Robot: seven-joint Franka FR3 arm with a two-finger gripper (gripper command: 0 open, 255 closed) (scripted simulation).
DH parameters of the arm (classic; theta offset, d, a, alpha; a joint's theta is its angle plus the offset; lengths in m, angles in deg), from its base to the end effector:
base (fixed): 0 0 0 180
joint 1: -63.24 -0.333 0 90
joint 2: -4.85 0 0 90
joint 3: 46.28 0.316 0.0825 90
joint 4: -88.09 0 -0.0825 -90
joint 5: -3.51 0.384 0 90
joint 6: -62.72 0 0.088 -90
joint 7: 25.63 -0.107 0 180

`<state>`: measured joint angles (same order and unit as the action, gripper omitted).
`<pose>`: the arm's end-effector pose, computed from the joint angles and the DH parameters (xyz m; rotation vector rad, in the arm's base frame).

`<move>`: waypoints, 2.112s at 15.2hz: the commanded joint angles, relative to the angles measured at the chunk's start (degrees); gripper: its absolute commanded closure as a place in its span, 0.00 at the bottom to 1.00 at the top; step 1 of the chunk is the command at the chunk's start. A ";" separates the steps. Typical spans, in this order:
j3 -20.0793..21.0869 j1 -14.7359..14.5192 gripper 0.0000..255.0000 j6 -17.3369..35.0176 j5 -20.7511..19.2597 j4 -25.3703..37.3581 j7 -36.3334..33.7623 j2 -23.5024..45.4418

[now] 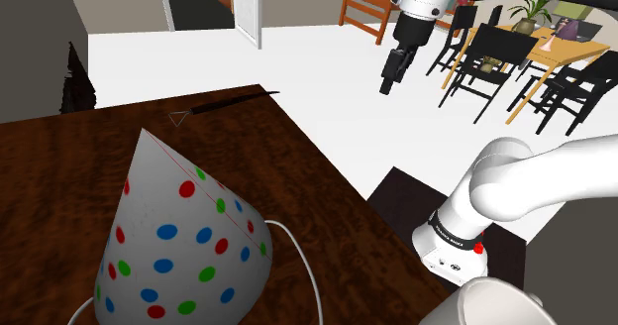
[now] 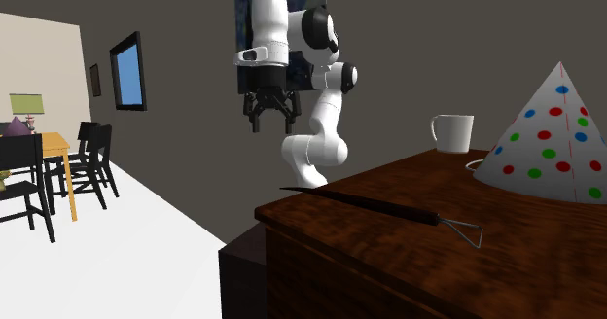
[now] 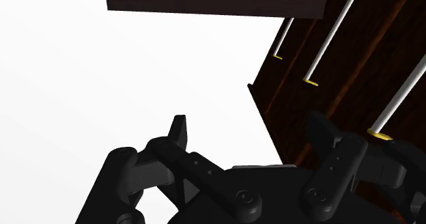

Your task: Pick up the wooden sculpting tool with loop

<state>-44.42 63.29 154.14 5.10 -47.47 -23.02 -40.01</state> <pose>0.3097 0.0156 0.5869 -3.1351 -0.1056 -0.0194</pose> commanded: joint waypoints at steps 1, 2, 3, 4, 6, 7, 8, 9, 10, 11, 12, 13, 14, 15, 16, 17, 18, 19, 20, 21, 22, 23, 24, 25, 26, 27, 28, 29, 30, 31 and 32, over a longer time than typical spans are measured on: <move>0.00 0.00 0.00 0.00 0.00 0.00 0.00 0.00; -0.26 -0.73 0.00 1.40 -0.10 0.94 1.86 2.07; -0.49 -1.46 0.00 2.73 -0.16 1.95 3.70 4.14; -0.70 -2.21 0.00 3.98 -0.19 3.02 5.53 6.20; -1.05 -3.69 0.00 6.25 -0.16 5.33 9.16 10.26; -1.16 -4.42 0.00 7.27 -0.09 6.57 10.97 12.26; -1.25 -5.13 0.00 8.21 0.01 7.85 12.77 14.24; -1.30 -5.83 0.00 9.08 0.13 9.18 14.56 16.19; -1.32 -6.52 0.00 9.88 0.27 10.56 16.34 18.12; -1.34 -7.23 0.00 10.61 0.42 11.97 18.10 20.01; -1.29 -7.90 0.00 11.27 0.60 13.43 19.86 21.89; -1.21 -8.54 0.00 11.86 0.79 14.91 21.60 23.73; -1.11 -9.18 0.00 12.38 0.99 16.43 23.33 25.54; -0.95 -9.79 0.00 12.85 1.19 17.97 25.04 27.32; -0.76 -10.38 0.00 13.25 1.41 19.54 26.74 29.07; -0.56 -10.99 0.00 13.60 1.61 21.14 28.41 30.79; -0.32 -11.56 0.00 13.89 1.81 22.75 30.06 32.48; -0.04 -12.12 0.00 14.13 2.00 24.38 31.69 34.14; 0.26 -12.67 0.00 14.32 2.18 26.03 33.30 35.77; 0.60 -13.20 0.00 14.47 2.35 27.69 34.88 37.37; 0.98 -13.72 0.00 14.57 2.51 29.37 36.44 38.94; 1.39 -14.22 0.00 14.63 2.64 31.05 37.98 40.48; 1.81 -14.73 0.00 14.65 2.75 32.74 39.49 42.00; 2.26 -15.24 0.00 14.63 2.84 34.43 40.97 43.48; 2.74 -15.72 0.00 14.58 2.90 36.12 42.43 44.93; 3.24 -16.22 0.00 14.50 2.94 37.81 43.87 46.36; 3.76 -16.71 0.00 14.39 2.95 39.50 45.28 47.76; 4.30 -17.21 0.00 14.25 2.93 41.18 46.67 49.12; 4.85 -17.72 0.00 14.09 2.89 42.86 48.04 50.47; 5.42 -18.24 0.00 13.90 2.81 44.52 49.39 51.78; 5.91 -18.68 0.00 13.73 2.73 45.92 50.51 52.87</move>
<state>-39.10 45.17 168.15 7.92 -3.30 26.23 11.57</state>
